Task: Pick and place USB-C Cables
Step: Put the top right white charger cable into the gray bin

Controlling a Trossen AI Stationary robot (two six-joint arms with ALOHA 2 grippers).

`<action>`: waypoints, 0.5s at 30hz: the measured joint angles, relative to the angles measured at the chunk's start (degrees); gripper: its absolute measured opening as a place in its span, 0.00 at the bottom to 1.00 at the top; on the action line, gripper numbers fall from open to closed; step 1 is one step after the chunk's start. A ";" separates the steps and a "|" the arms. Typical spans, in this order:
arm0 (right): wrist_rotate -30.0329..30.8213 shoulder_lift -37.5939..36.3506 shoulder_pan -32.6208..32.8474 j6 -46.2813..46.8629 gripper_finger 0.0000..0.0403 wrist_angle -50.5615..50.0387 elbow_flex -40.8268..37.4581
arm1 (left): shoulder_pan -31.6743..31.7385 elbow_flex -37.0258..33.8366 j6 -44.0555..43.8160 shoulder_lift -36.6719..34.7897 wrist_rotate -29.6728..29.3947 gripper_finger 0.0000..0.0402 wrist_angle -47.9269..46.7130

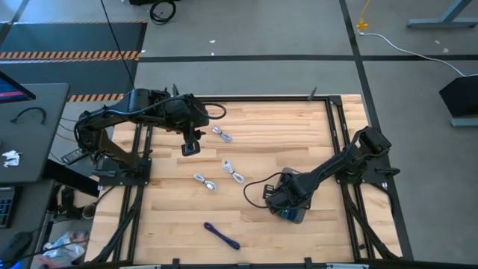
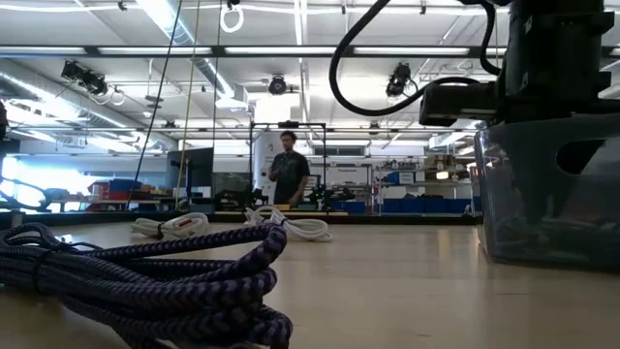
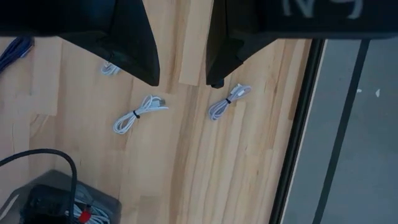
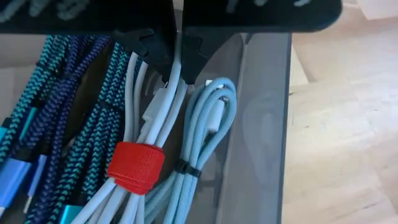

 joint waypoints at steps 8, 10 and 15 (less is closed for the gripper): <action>0.91 0.00 -0.83 -0.94 0.01 0.07 0.00 | 0.00 -0.01 0.04 0.00 -0.02 0.34 0.00; 1.48 0.00 -0.99 -1.07 0.01 0.07 -0.02 | 0.00 -0.02 0.04 0.00 -0.02 0.34 0.00; 1.64 0.00 -1.13 -1.73 0.01 0.42 -0.02 | 0.00 0.00 0.04 0.00 -0.02 0.34 -0.01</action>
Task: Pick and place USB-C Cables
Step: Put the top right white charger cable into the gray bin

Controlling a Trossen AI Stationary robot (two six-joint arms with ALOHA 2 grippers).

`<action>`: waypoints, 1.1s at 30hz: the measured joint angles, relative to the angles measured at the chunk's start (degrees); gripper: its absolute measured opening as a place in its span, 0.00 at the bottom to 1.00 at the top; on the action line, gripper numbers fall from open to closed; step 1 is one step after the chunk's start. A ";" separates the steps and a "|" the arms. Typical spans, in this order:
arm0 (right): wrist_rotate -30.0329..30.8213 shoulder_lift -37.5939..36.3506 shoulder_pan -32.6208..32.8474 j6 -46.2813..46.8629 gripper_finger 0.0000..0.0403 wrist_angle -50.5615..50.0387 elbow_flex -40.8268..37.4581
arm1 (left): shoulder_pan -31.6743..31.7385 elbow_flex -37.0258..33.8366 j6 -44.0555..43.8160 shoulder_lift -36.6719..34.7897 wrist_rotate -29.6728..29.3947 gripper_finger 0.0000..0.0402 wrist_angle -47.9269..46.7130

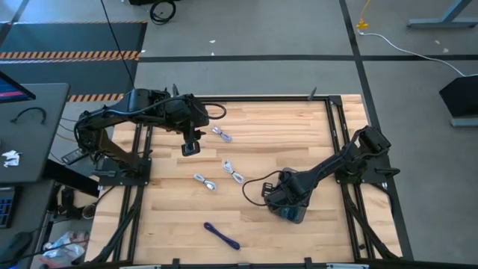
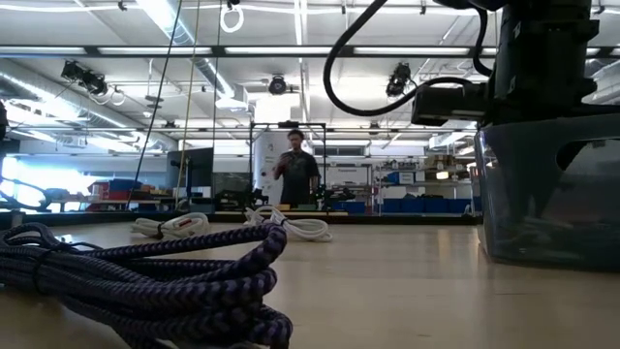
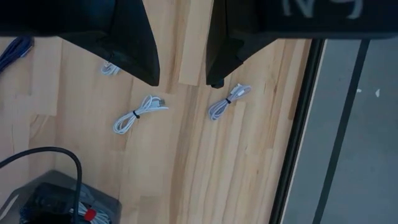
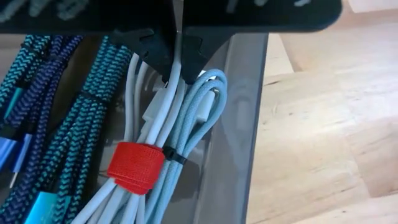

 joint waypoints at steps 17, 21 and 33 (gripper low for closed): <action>-0.04 -0.02 0.02 -6.32 0.11 1.39 0.00 | 0.00 0.01 -0.04 0.00 0.02 0.34 0.01; -0.06 -0.02 0.02 -6.45 0.16 1.16 0.00 | 0.00 -0.01 -0.07 0.00 0.02 0.34 0.01; -0.12 -0.04 0.02 -8.57 0.19 1.11 1.64 | 0.02 -0.01 -0.09 0.00 0.00 0.34 0.06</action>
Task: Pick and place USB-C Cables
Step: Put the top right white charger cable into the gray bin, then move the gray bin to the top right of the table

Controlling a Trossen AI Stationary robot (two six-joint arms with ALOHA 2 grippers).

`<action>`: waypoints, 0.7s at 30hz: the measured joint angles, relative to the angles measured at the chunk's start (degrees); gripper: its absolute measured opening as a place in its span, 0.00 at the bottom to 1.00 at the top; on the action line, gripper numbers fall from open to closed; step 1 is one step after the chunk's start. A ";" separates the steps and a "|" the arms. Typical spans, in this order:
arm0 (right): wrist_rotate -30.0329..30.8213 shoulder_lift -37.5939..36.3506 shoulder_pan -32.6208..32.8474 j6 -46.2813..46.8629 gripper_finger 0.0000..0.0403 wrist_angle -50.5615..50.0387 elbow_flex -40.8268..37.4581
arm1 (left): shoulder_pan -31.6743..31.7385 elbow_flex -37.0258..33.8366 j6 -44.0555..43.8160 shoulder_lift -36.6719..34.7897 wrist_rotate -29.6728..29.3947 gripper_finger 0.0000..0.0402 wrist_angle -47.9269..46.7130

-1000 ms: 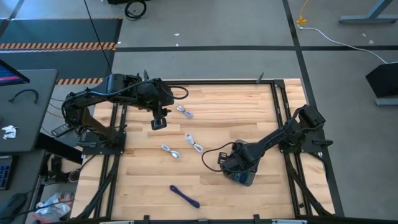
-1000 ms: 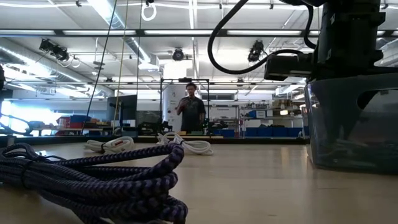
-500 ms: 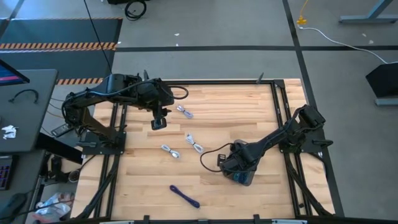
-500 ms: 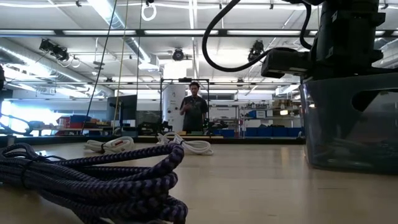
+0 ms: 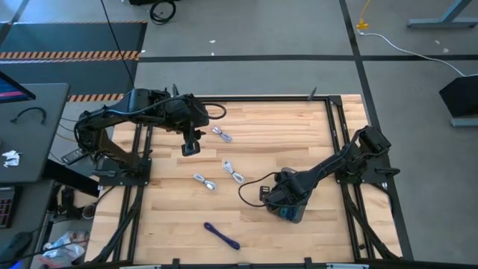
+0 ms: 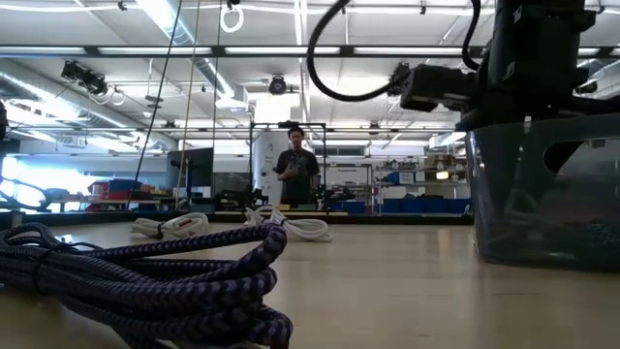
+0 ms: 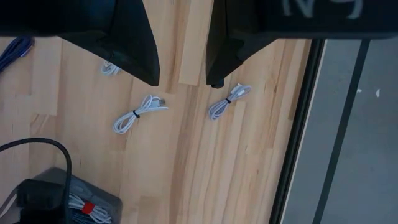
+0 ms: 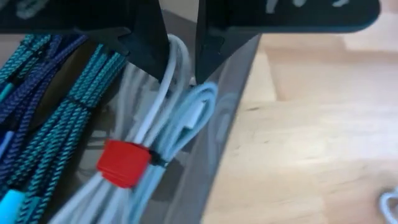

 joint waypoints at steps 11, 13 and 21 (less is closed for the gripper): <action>-5.77 0.00 0.00 -4.92 0.19 -10.41 4.96 | 0.00 0.02 -0.02 0.00 0.02 0.34 -0.02; -6.36 0.00 0.00 -5.36 0.19 -12.24 5.73 | -0.02 0.02 0.00 0.00 0.02 0.34 -0.03; 0.33 -0.41 -1.13 -9.12 0.19 -15.73 11.56 | -0.01 0.01 0.04 0.00 0.02 0.34 -1.16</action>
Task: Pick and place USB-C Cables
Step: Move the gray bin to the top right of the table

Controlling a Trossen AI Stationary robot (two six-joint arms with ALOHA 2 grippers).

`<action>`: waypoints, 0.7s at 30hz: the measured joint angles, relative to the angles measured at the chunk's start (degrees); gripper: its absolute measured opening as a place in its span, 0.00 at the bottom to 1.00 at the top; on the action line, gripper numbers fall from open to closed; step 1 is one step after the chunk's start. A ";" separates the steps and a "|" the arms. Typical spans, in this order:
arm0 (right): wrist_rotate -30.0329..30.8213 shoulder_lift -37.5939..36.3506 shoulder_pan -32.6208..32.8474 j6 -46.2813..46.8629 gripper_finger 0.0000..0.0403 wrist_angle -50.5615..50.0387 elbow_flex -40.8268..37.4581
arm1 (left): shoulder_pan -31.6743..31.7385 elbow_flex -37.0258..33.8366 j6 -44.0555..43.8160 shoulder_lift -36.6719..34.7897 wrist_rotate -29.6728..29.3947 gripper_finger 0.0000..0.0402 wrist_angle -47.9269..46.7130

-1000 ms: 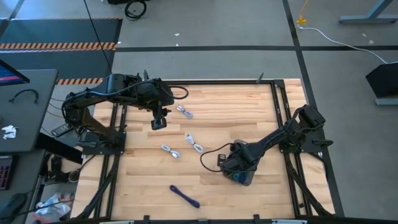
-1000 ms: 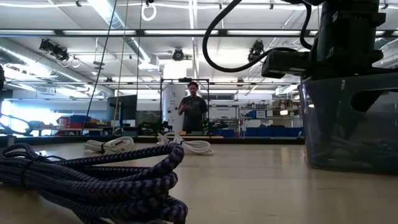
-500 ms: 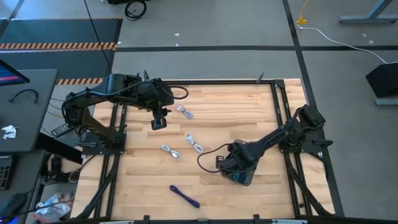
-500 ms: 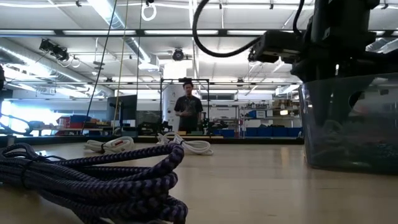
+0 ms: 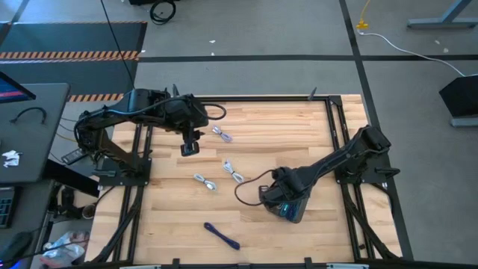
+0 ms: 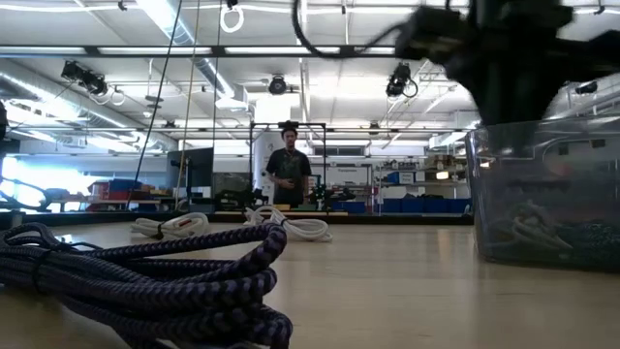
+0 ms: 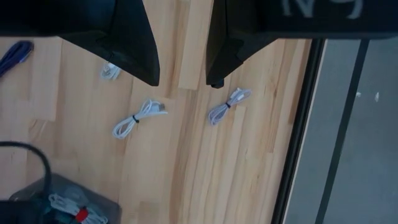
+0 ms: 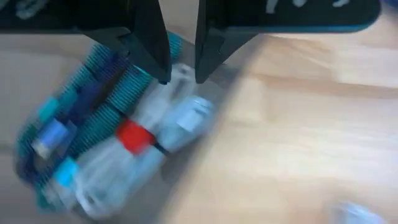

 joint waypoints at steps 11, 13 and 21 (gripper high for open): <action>16.65 -0.14 -9.25 -33.18 0.19 -4.30 16.80 | 0.01 0.00 0.29 -0.02 2.50 0.34 -5.22; 17.91 -0.14 -11.73 -41.68 0.19 -4.27 20.39 | -0.01 0.01 0.41 -0.02 4.67 0.34 -7.20; 19.37 -0.14 -21.18 -71.15 0.19 -5.82 31.74 | -0.30 -0.01 -5.63 -0.15 8.83 0.34 -7.25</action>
